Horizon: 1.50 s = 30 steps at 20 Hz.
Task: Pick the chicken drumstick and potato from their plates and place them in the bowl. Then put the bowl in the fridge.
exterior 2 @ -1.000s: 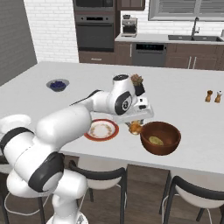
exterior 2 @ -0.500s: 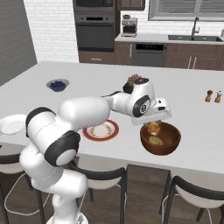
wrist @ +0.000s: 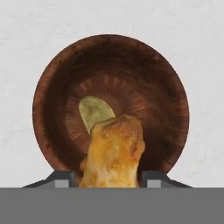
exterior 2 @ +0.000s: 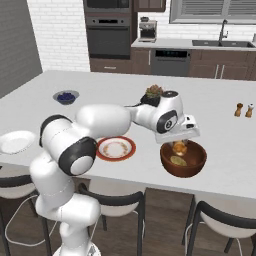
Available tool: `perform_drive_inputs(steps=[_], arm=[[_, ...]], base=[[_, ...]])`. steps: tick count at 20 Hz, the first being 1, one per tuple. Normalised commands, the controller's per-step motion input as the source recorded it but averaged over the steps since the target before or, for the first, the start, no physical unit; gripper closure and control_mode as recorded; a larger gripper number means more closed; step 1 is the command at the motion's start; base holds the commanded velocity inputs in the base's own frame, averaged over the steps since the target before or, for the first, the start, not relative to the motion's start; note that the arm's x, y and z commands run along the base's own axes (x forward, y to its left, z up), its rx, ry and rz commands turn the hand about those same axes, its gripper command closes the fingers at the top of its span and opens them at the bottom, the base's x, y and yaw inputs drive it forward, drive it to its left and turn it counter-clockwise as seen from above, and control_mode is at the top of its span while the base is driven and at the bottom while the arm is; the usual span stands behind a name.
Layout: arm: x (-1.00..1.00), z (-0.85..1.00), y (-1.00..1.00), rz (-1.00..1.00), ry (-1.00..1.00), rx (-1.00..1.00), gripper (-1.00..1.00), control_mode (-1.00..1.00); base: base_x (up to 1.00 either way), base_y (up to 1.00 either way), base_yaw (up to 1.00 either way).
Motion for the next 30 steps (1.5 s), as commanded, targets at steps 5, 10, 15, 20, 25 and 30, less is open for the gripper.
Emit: perform_drive_inputs(steps=[5,10,15,20,25,30], arm=[[0.23,-0.31,-0.16,0.01,0.00,0.00,1.00,-1.00],[0.19,-0.17,-0.06,0.01,0.00,0.00,1.00,-1.00],[0.13,-0.06,-0.27,0.04,0.00,0.01,1.00,-1.00],[0.09,-0.22,-0.14,0.05,0.00,0.01,1.00,-1.00],[0.19,-0.17,0.00,0.05,0.00,0.01,-1.00,-1.00],[0.00,-0.13,0.00,0.06,0.00,0.00,-1.00,-1.00]], base=[[0.00,0.00,0.00],[0.00,0.00,0.00],[0.00,0.00,0.00],[0.00,0.00,0.00],[0.00,0.00,0.00],[0.00,0.00,0.00]])
